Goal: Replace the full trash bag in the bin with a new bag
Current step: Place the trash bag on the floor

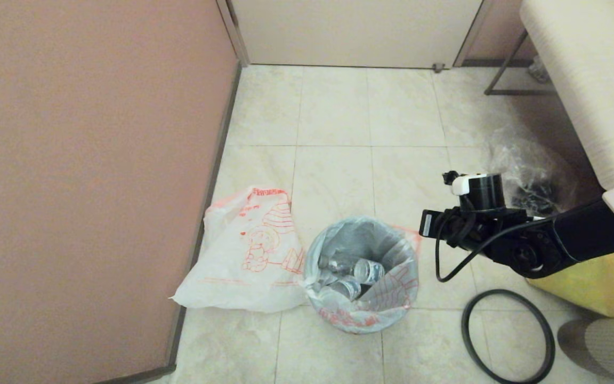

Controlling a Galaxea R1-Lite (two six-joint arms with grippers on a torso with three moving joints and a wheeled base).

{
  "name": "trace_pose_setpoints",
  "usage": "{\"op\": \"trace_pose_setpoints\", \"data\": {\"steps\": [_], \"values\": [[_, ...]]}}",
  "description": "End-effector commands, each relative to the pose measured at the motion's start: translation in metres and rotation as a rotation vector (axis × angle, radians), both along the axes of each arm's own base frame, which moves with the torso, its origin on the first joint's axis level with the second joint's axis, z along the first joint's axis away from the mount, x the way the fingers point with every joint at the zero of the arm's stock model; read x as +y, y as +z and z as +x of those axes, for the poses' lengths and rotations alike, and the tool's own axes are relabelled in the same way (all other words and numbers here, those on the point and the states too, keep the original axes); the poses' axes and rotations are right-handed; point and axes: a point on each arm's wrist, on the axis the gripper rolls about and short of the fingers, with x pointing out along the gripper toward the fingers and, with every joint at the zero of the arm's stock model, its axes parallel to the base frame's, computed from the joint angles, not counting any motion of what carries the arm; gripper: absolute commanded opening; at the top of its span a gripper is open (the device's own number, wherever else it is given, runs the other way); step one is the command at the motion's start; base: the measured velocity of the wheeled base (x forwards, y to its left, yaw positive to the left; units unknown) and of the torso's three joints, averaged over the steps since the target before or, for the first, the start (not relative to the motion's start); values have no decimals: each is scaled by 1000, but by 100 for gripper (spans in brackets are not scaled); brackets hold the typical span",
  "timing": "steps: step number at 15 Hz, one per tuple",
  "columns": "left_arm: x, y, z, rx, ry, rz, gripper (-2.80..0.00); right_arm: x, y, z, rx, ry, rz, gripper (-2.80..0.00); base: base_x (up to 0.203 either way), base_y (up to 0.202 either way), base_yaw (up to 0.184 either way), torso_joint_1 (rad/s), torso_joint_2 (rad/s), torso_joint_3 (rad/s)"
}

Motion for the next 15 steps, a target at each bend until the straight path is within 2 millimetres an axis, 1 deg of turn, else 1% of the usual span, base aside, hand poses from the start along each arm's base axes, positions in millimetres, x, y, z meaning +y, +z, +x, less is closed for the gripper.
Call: {"op": "trace_pose_setpoints", "data": {"steps": [1, 2, 4, 8, 9, 10, 11, 13, 15], "values": [[0, 0, 0, -2, 1, -1, -280, -12, -1, 3, 10, 6, 17, -280, 0, 0, 0, 0, 0, 0], [0, 0, 0, -2, 1, -1, -280, -24, -4, 6, 33, 45, 48, -280, 0, 0, 0, 0, 0, 0], [0, 0, 0, -1, 1, -1, -280, -56, -9, 12, 102, 129, 127, -280, 0, 0, 0, 0, 0, 0], [0, 0, 0, -2, 1, -1, -280, -101, -15, 17, 226, 412, 365, -280, 0, 0, 0, 0, 0, 0], [0, 0, 0, -2, 1, -1, -280, -111, -16, 20, 233, 480, 423, 0, 0, 0, 0, 0, 0, 0], [0, 0, 0, -2, 1, -1, -280, -124, -18, 26, 235, 548, 485, 0, 0, 0, 0, 0, 0, 0], [0, 0, 0, -1, 1, -1, -280, -132, -24, 37, 244, 568, 517, 0, 0, 0, 0, 0, 0, 0], [0, 0, 0, -1, 1, -1, -280, -147, -41, 59, 274, 603, 577, 0, 0, 0, 0, 0, 0, 0], [0, 0, 0, -2, 2, -1, -280, -152, -66, 81, 309, 629, 619, 0, 0, 0, 0, 0, 0, 0]]}}
